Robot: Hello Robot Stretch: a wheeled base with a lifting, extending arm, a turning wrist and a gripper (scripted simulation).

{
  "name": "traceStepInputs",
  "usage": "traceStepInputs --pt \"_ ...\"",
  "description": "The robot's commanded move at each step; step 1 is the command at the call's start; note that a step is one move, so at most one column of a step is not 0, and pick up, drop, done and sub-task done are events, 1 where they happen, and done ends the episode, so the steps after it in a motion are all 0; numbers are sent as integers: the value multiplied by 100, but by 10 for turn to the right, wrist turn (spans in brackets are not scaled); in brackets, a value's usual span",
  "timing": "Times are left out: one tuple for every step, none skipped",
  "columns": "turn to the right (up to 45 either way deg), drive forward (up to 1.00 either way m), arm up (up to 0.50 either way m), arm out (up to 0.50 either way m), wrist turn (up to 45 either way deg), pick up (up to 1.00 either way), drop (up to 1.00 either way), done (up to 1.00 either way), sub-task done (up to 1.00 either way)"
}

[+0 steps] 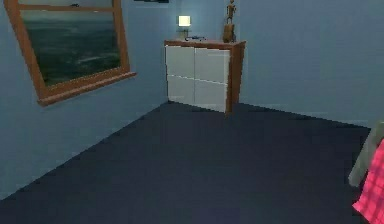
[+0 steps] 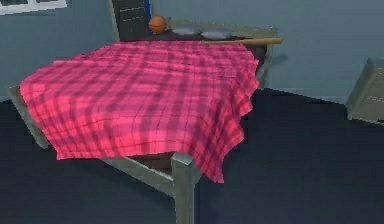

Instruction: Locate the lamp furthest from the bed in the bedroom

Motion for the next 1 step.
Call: traceStepInputs --pt "0 100 0 0 0 0 0 0 0"
